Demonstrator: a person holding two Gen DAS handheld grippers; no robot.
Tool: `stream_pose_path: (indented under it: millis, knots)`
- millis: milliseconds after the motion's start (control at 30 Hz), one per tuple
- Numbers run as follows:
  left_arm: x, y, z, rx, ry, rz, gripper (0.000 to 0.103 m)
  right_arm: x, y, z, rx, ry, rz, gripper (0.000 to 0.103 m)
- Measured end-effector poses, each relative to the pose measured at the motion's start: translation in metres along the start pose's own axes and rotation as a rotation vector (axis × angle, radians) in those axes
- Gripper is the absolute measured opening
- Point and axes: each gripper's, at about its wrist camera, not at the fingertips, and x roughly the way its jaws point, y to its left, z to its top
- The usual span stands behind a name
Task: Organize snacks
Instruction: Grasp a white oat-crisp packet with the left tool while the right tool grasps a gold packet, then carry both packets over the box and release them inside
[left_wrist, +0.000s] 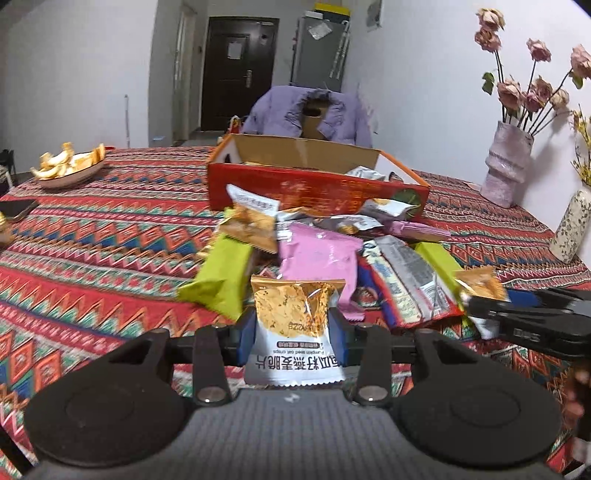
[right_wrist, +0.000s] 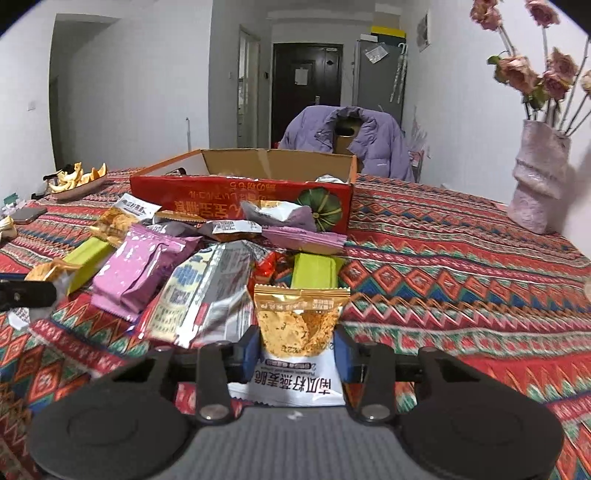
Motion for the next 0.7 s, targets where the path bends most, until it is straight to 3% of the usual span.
stream_pose_path:
  millis: [400,700]
  knots:
    - [-0.076,0.019,-0.048,0.003,-0.068,0.03,0.041,-0.105,0.036,-0.052,0.032,-0.087,0.068,0.04]
    - [-0.106,0.022,-0.083,-0.007,-0.085,0.047,0.042,-0.127,0.059,-0.082,-0.002,-0.104,0.125,0.04]
